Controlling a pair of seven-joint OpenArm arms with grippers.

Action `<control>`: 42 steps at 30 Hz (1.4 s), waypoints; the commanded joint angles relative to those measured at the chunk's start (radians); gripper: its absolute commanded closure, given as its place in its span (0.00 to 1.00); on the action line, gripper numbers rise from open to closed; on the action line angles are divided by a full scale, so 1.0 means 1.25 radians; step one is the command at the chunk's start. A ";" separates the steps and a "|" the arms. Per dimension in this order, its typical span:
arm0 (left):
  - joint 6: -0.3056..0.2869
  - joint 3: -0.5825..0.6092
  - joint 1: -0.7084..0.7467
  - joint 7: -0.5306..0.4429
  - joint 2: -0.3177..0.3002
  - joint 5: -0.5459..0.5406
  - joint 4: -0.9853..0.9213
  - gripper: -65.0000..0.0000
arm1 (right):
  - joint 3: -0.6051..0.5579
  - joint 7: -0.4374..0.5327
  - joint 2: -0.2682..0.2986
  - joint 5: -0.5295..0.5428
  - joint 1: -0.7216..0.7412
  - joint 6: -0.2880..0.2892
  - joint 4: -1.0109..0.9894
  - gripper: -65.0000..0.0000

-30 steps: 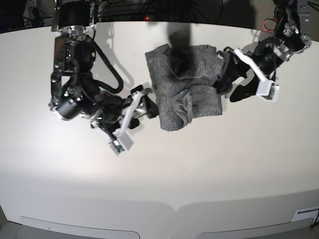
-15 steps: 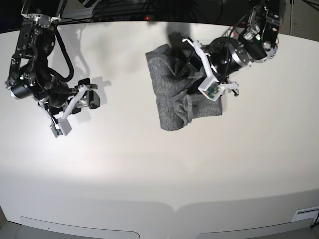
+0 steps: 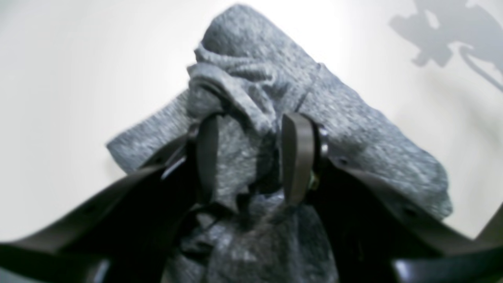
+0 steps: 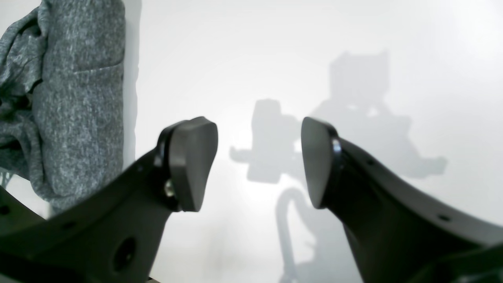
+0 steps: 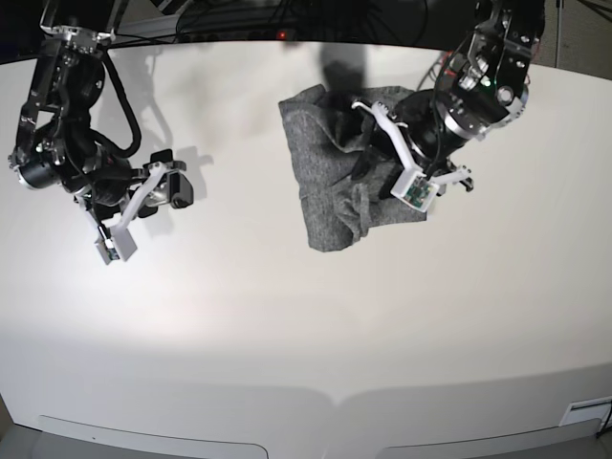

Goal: Fold the T-shirt properly
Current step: 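Press and tuck the folded layer with the left gripper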

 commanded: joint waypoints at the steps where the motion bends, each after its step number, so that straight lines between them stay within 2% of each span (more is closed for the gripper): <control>1: -0.001 0.000 -0.007 -0.016 0.000 -0.023 0.013 0.60 | 0.003 0.012 0.010 0.013 0.011 0.002 0.015 0.43; 15: -0.003 0.043 -0.007 -0.009 0.000 -0.016 0.012 0.60 | 0.003 0.012 0.010 0.013 0.011 0.002 0.015 0.43; 17: -0.003 0.043 -0.007 -0.009 0.000 0.005 0.012 0.66 | 0.003 0.010 0.010 0.013 0.011 0.002 0.015 0.43; 21: -0.003 0.043 -0.007 -0.009 0.000 0.010 0.012 0.83 | 0.003 0.009 0.010 0.013 0.011 0.002 0.015 0.43; 23: -0.003 0.043 -0.007 -0.009 0.000 0.010 0.012 0.87 | 0.003 0.009 0.010 0.013 0.011 0.002 0.015 0.43; 28: -0.001 0.043 -0.007 -0.010 0.001 0.010 0.012 0.87 | 0.003 0.008 0.010 0.013 0.011 0.002 0.015 0.43; 30: 0.015 0.043 -0.007 -0.010 0.000 0.010 0.012 0.87 | 0.003 0.008 0.010 0.013 0.011 0.002 0.015 0.43; 32: 0.039 0.043 -0.007 -0.010 0.000 0.014 0.012 0.82 | 0.003 0.008 0.010 0.014 0.011 0.002 0.015 0.43; 35: 0.042 0.043 -0.007 -0.016 0.000 0.046 0.012 0.71 | 0.003 0.008 0.010 0.023 0.011 0.002 0.015 0.43; 39: 0.042 0.043 -0.009 -0.015 0.006 0.046 0.005 0.70 | 0.003 0.000 0.010 0.060 0.011 0.002 0.015 0.43; 42: 0.042 0.043 -0.009 -0.016 0.033 0.056 -0.025 0.70 | 0.003 0.000 0.010 0.061 0.011 0.002 0.015 0.43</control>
